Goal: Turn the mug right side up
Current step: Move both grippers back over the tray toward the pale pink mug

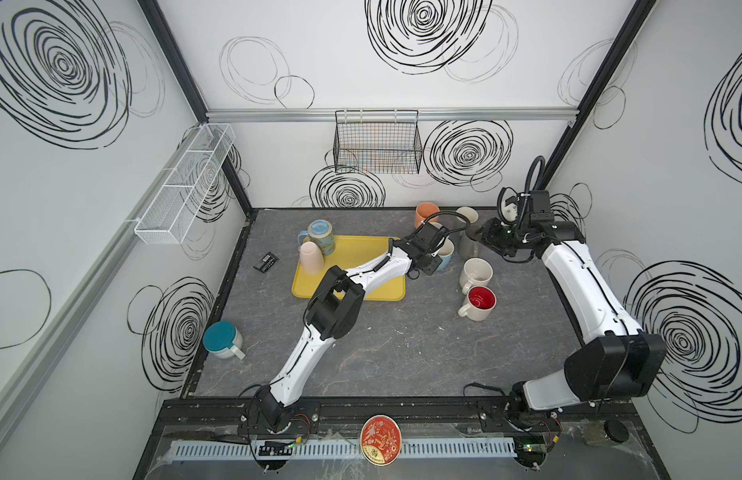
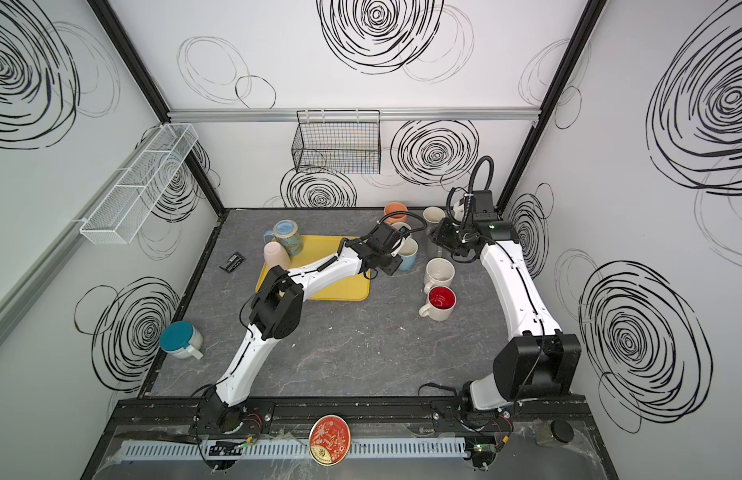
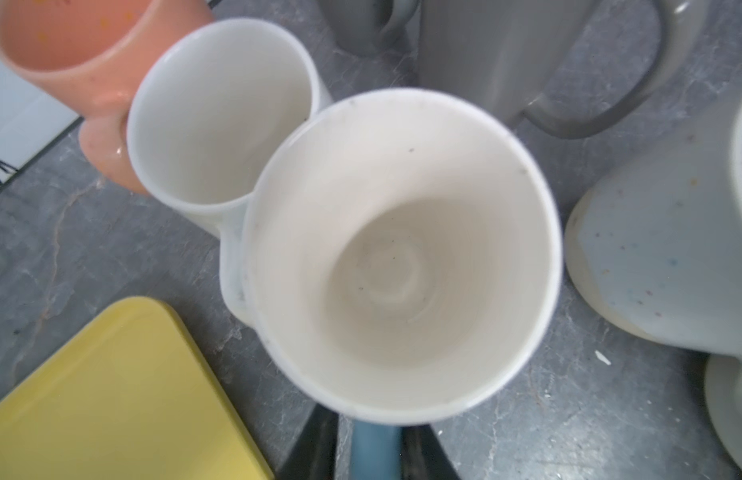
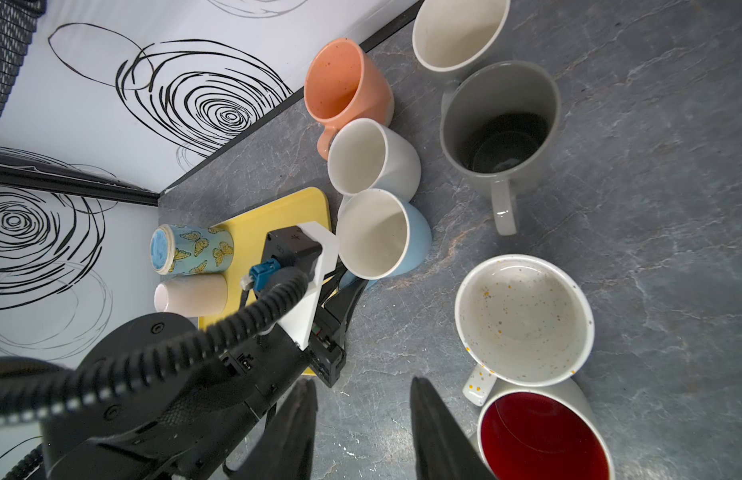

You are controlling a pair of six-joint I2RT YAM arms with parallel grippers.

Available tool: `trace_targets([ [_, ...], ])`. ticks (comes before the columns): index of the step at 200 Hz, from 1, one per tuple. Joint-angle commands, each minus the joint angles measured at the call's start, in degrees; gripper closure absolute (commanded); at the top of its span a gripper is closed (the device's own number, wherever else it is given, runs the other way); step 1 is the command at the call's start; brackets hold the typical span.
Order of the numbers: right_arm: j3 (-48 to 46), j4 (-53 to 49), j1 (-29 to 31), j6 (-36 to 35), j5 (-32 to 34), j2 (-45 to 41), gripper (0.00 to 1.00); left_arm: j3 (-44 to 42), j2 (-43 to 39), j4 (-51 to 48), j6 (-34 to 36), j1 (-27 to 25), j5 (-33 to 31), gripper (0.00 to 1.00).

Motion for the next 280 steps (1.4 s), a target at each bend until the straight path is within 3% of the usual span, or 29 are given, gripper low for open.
trace_targets([
  [1,-0.1,0.8,0.9,0.8,0.2,-0.2,0.58,-1.4,-2.4,3.1,0.9,0.9,-1.6,0.64],
  [76,1.3,1.6,4.4,2.4,2.0,0.7,0.58,-7.8,-10.5,6.6,-1.7,3.0,1.5,0.55],
  [136,5.4,2.9,11.9,3.9,3.8,6.2,0.59,-25.5,-27.5,16.1,-12.3,11.5,8.0,0.52],
  [221,17.6,3.4,25.0,4.8,3.5,21.9,0.58,-47.2,-47.5,12.4,-16.0,31.7,7.3,0.50],
  [249,24.0,1.3,28.4,4.2,2.7,28.0,0.58,-49.5,-48.0,10.6,-17.7,39.8,9.7,0.48],
  [280,30.4,-1.9,31.2,3.7,1.9,33.4,0.58,-46.4,-43.4,8.3,-17.6,46.1,13.3,0.47],
])
